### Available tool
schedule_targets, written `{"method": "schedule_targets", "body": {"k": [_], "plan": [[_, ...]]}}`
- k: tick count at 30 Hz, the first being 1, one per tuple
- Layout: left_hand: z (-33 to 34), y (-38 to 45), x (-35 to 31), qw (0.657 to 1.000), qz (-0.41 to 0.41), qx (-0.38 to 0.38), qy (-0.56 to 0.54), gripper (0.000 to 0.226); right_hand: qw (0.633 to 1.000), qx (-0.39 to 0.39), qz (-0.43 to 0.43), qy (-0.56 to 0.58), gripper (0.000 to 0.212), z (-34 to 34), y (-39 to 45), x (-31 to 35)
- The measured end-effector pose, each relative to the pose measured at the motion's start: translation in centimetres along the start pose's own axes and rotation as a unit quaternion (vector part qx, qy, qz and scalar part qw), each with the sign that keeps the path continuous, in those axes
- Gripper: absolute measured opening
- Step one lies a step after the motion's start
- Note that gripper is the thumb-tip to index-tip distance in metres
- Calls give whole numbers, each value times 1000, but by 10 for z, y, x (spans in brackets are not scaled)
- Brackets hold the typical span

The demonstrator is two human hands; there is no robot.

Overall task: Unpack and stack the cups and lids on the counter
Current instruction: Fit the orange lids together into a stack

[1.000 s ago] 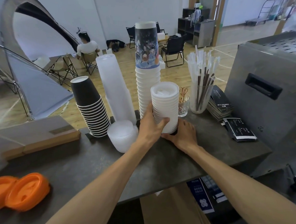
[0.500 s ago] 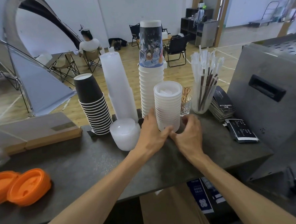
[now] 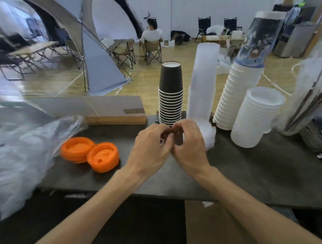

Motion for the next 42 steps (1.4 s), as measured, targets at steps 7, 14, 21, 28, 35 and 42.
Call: {"method": "schedule_targets", "body": {"k": [7, 14, 21, 28, 35, 42], "plan": [[-106, -57, 77, 997, -52, -45, 45, 11, 984, 166, -11, 66, 17, 96, -14, 100], [-181, -87, 171, 987, -102, -48, 114, 44, 934, 345, 44, -75, 98, 173, -37, 137], [-191, -70, 221, 982, -109, 24, 153, 73, 938, 306, 129, -101, 85, 178, -54, 136], [-177, -53, 241, 978, -133, 77, 140, 92, 933, 212, 223, -188, 90, 153, -47, 96], [-168, -65, 243, 995, -76, 53, 43, 74, 937, 197, 185, -223, 90, 136, -49, 101], [-171, -92, 216, 983, -85, -3, -160, 75, 946, 134, 260, 138, 15, 137, -78, 177]]}}
Point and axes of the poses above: each hand's wrist, its own y-axis towards the middle knuckle, its own z-axis out of the palm, x = y × z, the point moved 4 cm from there along y, towards the middle knuckle, and after that the axes turned 13 degrees about -y, right-handed, at the moved point
